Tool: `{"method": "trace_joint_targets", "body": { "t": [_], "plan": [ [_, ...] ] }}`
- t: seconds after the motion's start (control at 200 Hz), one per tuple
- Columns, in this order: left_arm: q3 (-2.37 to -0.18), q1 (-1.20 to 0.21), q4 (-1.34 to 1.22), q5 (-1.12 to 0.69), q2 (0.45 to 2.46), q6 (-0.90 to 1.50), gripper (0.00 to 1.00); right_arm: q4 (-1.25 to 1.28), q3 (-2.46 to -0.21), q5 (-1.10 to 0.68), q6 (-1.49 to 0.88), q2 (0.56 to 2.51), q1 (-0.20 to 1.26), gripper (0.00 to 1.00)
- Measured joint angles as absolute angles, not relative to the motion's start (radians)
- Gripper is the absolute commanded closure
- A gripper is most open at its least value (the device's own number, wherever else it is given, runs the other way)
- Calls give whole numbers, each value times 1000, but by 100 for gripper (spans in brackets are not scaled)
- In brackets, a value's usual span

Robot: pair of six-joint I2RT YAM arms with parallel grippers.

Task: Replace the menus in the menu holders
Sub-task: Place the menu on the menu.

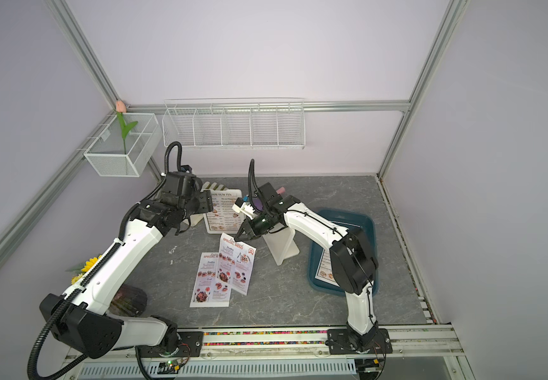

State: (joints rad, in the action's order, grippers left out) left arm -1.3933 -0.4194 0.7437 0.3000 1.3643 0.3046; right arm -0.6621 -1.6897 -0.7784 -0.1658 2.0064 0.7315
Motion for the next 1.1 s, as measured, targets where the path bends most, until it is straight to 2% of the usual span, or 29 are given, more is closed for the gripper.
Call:
{"method": "trace_joint_targets", "body": {
  "t": [0.19,0.25,0.345,0.555,0.685,0.78,0.815,0.95,1.1],
  "plan": [
    [-1386,-414,751,313,1346,305,25,-810,-1858,-587,-1,2144,819,92],
    [-1386,-413,751,315,1340,305,25,-826,-1867,-523,33,2149,847,84],
    [-1386,-413,751,318,1333,305,25,-832,-1866,-436,71,2149,868,56],
    [-1380,-412,754,314,1332,305,26,-826,-1852,-269,79,2121,859,45],
    [-1363,-413,754,289,1331,305,26,-836,-1820,-217,30,1984,844,33],
    [-1340,-413,754,266,1328,305,26,-830,-1747,-186,-38,1797,810,27],
    [-1333,-413,756,260,1327,306,26,-831,-1718,-172,-63,1730,793,21],
    [-1324,-416,756,238,1320,305,26,-855,-1600,-70,-167,1502,710,16],
    [-1324,-433,755,230,1309,305,26,-924,-1451,24,-247,1370,673,14]
  ]
}}
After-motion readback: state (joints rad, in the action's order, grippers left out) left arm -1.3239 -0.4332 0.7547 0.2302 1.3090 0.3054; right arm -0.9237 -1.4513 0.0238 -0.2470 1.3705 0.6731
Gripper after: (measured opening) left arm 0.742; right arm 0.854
